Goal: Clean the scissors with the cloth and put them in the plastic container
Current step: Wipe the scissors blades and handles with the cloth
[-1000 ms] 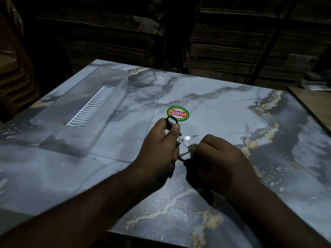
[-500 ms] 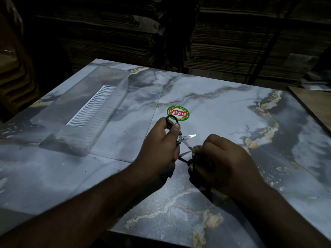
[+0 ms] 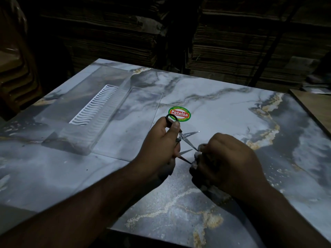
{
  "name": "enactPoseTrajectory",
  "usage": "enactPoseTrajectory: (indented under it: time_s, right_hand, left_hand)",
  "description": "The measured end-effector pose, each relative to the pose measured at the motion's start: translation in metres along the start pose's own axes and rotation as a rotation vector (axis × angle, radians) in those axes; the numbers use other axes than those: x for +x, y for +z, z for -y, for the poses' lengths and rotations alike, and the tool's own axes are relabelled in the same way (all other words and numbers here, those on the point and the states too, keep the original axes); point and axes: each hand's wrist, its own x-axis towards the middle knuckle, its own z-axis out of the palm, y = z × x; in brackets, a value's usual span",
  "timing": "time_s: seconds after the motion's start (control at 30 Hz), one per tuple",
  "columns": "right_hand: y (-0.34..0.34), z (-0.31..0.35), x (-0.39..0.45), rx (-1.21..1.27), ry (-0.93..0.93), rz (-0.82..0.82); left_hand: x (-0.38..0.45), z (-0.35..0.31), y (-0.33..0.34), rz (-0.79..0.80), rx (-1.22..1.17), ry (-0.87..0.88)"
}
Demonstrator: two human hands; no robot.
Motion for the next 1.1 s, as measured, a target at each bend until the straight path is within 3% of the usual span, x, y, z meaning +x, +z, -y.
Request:
enactPoseTrajectory:
  time_s: [0.1, 0.23, 0.33, 0.5, 0.57, 0.7, 0.87, 1.0, 1.1]
  right_hand:
    - [0.001, 0.000, 0.000, 0.104, 0.053, -0.099]
    - [0.009, 0.004, 0.002, 0.131, 0.050, -0.022]
    - [0.009, -0.009, 0.002, 0.071, 0.157, -0.029]
    - [-0.004, -0.014, -0.001, 0.105, 0.315, -0.190]
    - [-0.005, -0.003, 0.004, 0.157, 0.250, -0.207]
    - [0.006, 0.006, 0.006, 0.123, 0.080, -0.068]
    - [-0.007, -0.011, 0.004, 0.186, 0.424, -0.120]
    - [-0.014, 0.003, 0.015, 0.658, 0.770, -0.102]
    - [-0.019, 0.007, 0.022, 0.853, 0.869, -0.120]
  left_hand:
    - [-0.003, 0.002, 0.001, 0.034, 0.062, 0.015]
    - [-0.002, 0.003, 0.000, 0.063, 0.067, 0.043]
    - [0.003, 0.004, -0.004, 0.076, 0.080, 0.067]
    - [0.005, 0.006, -0.004, 0.062, 0.086, 0.072]
    - [0.002, 0.007, -0.003, 0.060, 0.046, 0.049]
    - [0.001, 0.005, -0.002, 0.060, 0.056, 0.084]
    - [0.003, 0.004, -0.004, 0.081, 0.071, 0.181]
    - [-0.008, 0.006, 0.005, 0.117, -0.014, 0.225]
    - [-0.015, 0.008, 0.006, 0.161, -0.142, 0.191]
